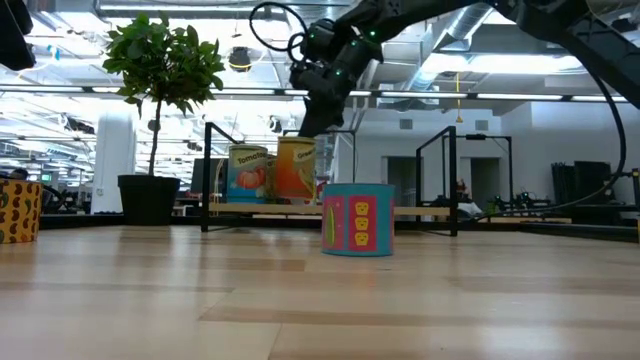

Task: Pick and place cans onto a shelf
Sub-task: Put the canned green beans on the shelf

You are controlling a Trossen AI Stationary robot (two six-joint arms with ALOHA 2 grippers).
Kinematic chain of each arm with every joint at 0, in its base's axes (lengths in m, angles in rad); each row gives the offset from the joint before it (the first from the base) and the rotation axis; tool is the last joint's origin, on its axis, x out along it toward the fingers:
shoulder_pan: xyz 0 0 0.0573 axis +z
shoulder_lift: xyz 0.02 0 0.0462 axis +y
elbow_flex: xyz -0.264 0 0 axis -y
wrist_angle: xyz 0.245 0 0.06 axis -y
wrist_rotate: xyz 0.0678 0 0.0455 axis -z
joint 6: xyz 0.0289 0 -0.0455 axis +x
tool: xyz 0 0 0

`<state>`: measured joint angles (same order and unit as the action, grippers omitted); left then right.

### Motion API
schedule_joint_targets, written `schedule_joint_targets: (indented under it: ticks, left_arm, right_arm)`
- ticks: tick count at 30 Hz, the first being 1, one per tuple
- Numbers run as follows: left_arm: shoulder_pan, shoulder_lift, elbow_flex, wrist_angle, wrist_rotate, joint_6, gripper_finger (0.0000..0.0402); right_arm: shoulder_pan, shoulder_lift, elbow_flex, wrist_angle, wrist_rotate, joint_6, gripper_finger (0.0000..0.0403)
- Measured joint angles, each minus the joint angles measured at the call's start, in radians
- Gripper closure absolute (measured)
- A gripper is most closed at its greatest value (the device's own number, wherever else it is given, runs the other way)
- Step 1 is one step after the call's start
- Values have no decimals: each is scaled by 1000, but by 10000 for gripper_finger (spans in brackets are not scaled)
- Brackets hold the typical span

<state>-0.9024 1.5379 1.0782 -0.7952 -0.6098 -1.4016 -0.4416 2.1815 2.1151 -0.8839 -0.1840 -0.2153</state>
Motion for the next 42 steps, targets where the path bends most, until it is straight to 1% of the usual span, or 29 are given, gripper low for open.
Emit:
schedule_joint_targets:
  ticks: [7,12,21,32,42]
  left_arm:
    - [0,0,0,0,1,-8,338]
    - [0,0,0,0,2,-15,338]
    - [0,0,0,0,3,-18,338]
    - [0,0,0,0,4,-21,338]
    - [0,0,0,0,4,-21,338]
  right_arm:
    - [0,-1,-12,54,0,4,402]
    - [-12,-1,-12,16,-1,1,401]
    - [-10,-1,-12,2,0,-19,401]
    - [-10,-1,-12,3,1,-22,368]
    - [-11,-1,-12,5,-1,-23,363]
